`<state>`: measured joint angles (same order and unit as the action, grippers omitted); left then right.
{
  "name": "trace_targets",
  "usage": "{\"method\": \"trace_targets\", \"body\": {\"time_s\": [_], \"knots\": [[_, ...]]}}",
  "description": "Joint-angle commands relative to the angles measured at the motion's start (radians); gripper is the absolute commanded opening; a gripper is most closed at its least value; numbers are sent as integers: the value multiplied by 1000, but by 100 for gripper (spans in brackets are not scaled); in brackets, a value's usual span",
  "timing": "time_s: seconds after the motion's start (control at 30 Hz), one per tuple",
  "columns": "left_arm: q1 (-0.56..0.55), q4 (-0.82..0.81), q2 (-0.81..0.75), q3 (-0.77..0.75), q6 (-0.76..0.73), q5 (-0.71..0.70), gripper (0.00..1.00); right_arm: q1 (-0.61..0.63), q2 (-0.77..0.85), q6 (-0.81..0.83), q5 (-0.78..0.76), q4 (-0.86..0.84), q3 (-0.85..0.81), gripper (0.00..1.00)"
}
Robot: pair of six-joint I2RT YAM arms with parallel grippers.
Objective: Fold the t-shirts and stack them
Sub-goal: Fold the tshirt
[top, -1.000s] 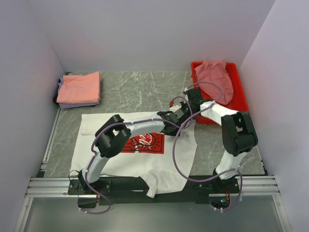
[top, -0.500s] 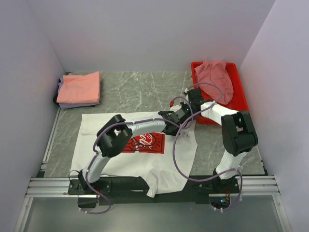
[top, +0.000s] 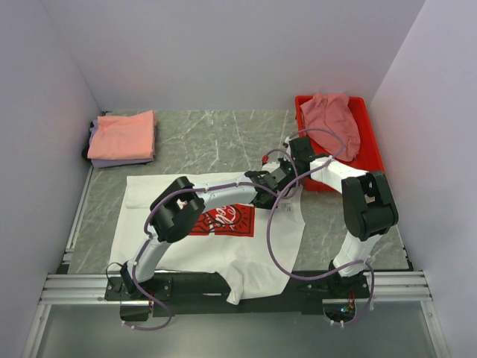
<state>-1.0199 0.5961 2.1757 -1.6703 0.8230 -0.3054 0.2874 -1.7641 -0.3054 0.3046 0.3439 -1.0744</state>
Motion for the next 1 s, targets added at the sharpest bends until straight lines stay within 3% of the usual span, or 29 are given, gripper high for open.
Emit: {"method": "trace_targets", "body": {"time_s": [0.0,0.3,0.6,0.8,0.97], "knots": [[-17,-48,-51,0,-51,12,1,12,32,9,13,-17,11,0],[-16,-186,-240,185,-27,-3,1,13,81,9,33,-40,45,0],[-8,-311,-240,251,-38,123,1,3,129,-20,63,-52,96,0],[-9,-355,-208,273,-28,121,39,-56,94,-61,187,-101,136,0],[-9,-334,-162,258,-21,85,46,-68,94,-64,208,-125,156,0]]}}
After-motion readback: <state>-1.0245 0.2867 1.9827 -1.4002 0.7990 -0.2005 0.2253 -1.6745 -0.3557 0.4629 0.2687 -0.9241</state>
